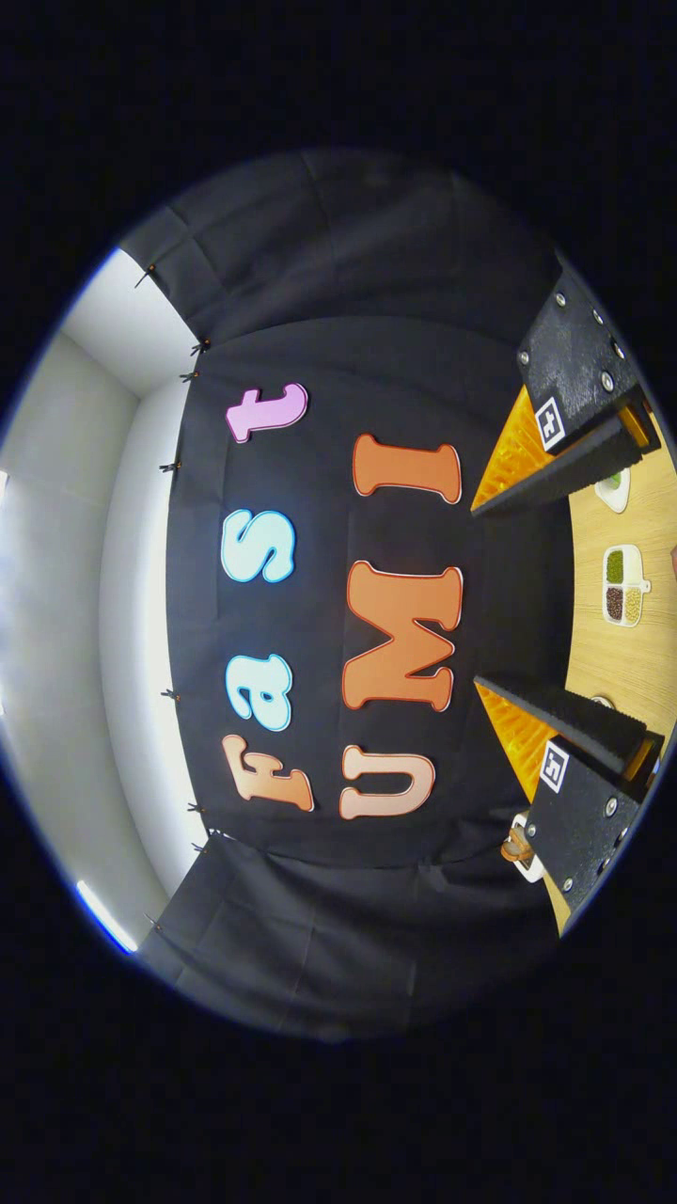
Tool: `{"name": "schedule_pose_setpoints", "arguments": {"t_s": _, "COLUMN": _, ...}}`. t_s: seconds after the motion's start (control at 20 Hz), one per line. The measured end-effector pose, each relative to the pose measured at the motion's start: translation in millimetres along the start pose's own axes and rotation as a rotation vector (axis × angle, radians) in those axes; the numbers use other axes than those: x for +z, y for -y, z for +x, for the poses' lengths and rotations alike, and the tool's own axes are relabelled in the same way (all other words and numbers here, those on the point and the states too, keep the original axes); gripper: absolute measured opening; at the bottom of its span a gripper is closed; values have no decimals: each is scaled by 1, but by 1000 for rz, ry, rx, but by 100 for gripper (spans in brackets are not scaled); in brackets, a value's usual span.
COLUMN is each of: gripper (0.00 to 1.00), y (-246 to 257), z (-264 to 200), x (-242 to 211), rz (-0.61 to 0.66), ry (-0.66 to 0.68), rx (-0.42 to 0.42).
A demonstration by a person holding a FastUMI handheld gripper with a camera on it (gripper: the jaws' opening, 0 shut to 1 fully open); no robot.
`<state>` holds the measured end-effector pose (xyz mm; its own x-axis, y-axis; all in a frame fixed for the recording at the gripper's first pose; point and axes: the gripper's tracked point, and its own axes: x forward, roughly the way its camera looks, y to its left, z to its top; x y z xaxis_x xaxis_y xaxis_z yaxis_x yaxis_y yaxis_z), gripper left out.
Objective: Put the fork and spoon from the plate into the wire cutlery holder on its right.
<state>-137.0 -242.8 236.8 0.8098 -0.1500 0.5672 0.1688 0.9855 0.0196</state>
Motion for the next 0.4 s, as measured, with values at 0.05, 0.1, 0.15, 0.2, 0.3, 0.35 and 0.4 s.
{"name": "schedule_pose_setpoints", "arguments": {"t_s": 0.05, "gripper": 96, "y": -1, "z": 1, "x": 0, "rz": -1, "ry": -1, "rx": 7}}
{"name": "schedule_pose_setpoints", "arguments": {"t_s": 0.1, "gripper": 96, "y": -1, "z": 0, "x": -1, "rz": -3, "ry": -4, "rx": 8}}
{"name": "schedule_pose_setpoints", "arguments": {"t_s": 0.15, "gripper": 96, "y": -2, "z": 0, "x": -2, "rz": -1, "ry": -6, "rx": 13}}
{"name": "schedule_pose_setpoints", "arguments": {"t_s": 0.2, "gripper": 96, "y": -3, "z": -1, "x": -3, "rz": 2, "ry": -10, "rx": 19}}
{"name": "schedule_pose_setpoints", "arguments": {"t_s": 0.3, "gripper": 96, "y": -5, "z": -1, "x": -5, "rz": 13, "ry": -13, "rx": 28}}
{"name": "schedule_pose_setpoints", "arguments": {"t_s": 0.35, "gripper": 96, "y": -3, "z": -1, "x": -6, "rz": 18, "ry": -15, "rx": 27}}
{"name": "schedule_pose_setpoints", "arguments": {"t_s": 0.4, "gripper": 96, "y": -1, "z": -2, "x": -7, "rz": 24, "ry": -21, "rx": 28}}
